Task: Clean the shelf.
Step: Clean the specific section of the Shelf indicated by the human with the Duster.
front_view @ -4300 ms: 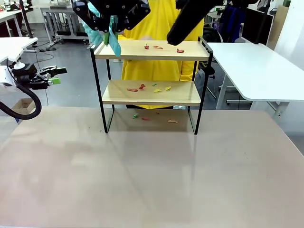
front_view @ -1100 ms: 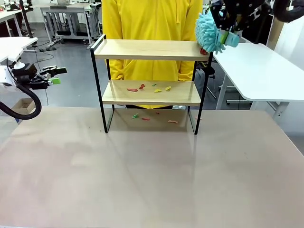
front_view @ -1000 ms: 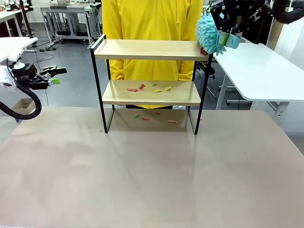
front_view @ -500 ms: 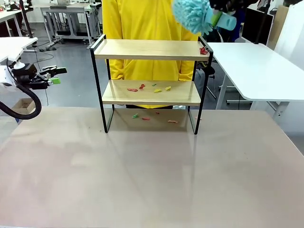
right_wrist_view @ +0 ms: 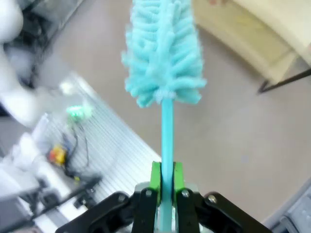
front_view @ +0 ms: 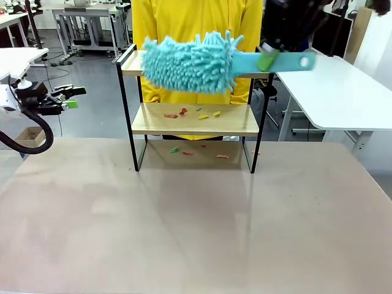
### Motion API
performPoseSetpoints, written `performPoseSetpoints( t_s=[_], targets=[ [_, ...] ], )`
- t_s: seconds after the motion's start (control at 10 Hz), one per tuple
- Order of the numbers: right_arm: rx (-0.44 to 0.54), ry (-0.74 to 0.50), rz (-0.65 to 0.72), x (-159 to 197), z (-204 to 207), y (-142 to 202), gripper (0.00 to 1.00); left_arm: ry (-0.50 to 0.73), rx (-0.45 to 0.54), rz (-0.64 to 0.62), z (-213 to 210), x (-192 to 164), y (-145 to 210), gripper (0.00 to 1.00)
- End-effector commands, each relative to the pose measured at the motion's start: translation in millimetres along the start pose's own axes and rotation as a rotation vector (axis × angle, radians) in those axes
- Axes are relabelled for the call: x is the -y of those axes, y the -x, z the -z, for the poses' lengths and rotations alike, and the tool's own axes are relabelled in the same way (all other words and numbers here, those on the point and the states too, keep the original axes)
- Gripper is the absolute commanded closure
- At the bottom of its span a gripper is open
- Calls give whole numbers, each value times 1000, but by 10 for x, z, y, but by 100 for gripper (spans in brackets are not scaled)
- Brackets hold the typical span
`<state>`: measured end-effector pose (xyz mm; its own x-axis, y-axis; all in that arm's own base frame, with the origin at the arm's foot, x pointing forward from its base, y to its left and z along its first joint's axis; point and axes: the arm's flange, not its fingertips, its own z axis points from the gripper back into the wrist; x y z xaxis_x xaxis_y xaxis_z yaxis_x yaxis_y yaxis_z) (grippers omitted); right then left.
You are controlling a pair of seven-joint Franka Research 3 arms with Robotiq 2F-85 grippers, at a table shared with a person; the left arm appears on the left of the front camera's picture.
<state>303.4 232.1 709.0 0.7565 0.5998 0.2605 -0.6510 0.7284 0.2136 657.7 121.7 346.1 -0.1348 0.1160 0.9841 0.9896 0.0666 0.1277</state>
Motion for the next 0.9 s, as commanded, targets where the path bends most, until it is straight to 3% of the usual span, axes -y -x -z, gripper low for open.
performPoseSetpoints(
  t_s=[0.0, 0.2, 0.4, 0.8],
  targets=[
    [-85, -15, -131, 276, 28, 429, 87, 8, 4, 3, 3, 9, -23, 0],
    [-140, -71, -166, 605, 268, 915, 87, 8, 4, 3, 3, 9, -23, 0],
    [-135, -104, -150, 863, 510, 1370, 87, 8, 4, 3, 3, 9, -23, 0],
    [-91, -99, -127, 1113, 985, 1753, 87, 8, 4, 3, 3, 9, -23, 0]
  ],
)
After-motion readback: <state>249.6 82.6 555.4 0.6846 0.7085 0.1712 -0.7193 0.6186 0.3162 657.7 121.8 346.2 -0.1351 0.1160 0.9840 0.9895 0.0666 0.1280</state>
